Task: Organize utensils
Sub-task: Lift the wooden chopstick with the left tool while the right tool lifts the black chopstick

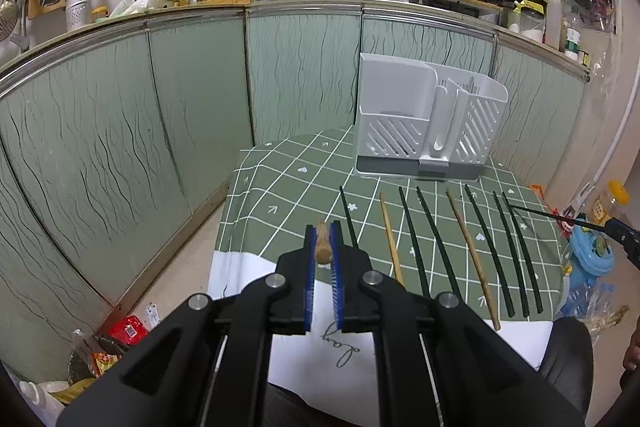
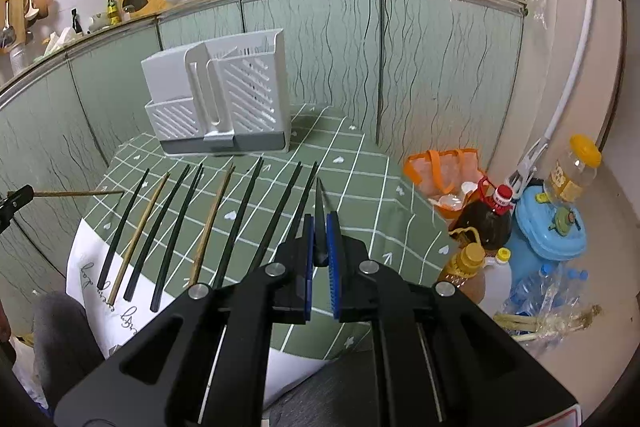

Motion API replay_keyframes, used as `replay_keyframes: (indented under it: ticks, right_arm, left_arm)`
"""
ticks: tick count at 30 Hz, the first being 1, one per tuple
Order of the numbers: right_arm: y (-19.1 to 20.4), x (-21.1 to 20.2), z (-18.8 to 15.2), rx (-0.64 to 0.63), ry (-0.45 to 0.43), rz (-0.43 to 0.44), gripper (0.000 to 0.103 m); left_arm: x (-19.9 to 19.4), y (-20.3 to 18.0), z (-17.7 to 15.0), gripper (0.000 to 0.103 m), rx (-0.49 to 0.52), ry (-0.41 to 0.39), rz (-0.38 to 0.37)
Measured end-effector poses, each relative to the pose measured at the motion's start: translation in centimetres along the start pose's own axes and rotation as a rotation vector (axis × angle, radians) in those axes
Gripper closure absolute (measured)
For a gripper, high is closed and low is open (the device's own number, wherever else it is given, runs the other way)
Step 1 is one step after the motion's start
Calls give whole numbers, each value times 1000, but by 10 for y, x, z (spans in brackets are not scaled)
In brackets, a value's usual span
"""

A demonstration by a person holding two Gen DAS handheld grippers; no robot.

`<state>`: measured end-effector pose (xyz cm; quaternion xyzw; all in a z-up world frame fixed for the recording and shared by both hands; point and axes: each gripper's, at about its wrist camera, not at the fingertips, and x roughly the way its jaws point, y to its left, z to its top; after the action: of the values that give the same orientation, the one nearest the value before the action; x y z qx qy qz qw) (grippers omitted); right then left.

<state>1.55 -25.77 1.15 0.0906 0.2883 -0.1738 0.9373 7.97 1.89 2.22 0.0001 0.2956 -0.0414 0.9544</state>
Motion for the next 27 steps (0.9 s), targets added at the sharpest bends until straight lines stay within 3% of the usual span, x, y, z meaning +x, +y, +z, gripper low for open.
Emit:
replay_keyframes:
  ticks: [14, 27]
  right_arm:
    - [-8, -9, 40, 7, -62, 17, 97]
    - [-9, -14, 73, 6, -94, 29, 97]
  left_arm:
    - [-6, 0, 33, 95, 11, -48, -19]
    - [4, -3, 59, 95, 35, 18, -70]
